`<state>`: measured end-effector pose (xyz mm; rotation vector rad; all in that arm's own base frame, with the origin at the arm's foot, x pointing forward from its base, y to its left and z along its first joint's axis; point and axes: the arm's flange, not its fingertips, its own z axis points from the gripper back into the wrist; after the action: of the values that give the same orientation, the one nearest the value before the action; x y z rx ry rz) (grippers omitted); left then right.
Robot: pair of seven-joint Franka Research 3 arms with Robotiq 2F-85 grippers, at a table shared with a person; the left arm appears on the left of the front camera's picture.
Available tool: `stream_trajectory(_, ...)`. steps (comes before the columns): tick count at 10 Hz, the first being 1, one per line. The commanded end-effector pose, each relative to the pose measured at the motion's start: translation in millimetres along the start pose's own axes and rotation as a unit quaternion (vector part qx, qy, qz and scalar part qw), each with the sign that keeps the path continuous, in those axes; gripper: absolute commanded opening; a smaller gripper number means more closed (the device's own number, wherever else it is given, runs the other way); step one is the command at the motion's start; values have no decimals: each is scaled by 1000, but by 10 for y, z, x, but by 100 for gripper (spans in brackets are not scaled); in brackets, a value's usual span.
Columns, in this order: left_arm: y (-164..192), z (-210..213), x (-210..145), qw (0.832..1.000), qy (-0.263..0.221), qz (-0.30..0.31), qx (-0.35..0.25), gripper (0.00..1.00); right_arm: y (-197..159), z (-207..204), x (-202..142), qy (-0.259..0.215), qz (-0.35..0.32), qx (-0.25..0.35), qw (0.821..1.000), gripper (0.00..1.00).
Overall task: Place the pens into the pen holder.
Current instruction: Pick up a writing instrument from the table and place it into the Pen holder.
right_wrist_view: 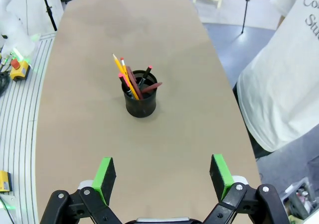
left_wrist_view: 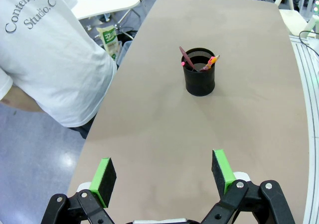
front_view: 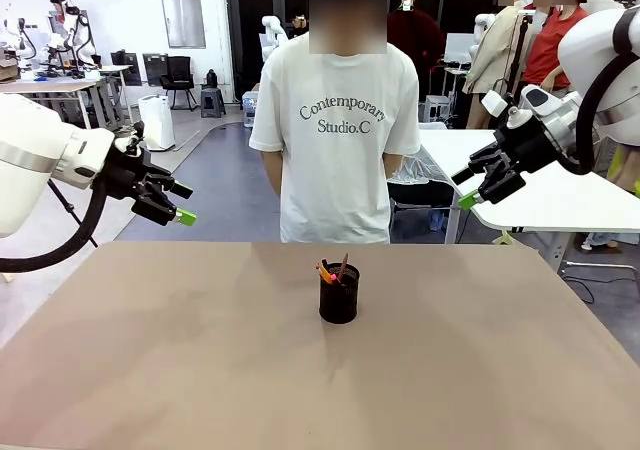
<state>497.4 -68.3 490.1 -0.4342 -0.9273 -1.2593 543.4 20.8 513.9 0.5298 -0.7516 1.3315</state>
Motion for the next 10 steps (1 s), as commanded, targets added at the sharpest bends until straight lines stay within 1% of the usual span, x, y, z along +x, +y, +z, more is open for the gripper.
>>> stream_trajectory(1,6,38,-1,1000,-2,0,-5,100,0,2,3,0,0,-1,1000,100)
stream_trajectory(10,6,38,-1,1000,-2,0,-5,100,0,2,3,0,0,-1,1000,100)
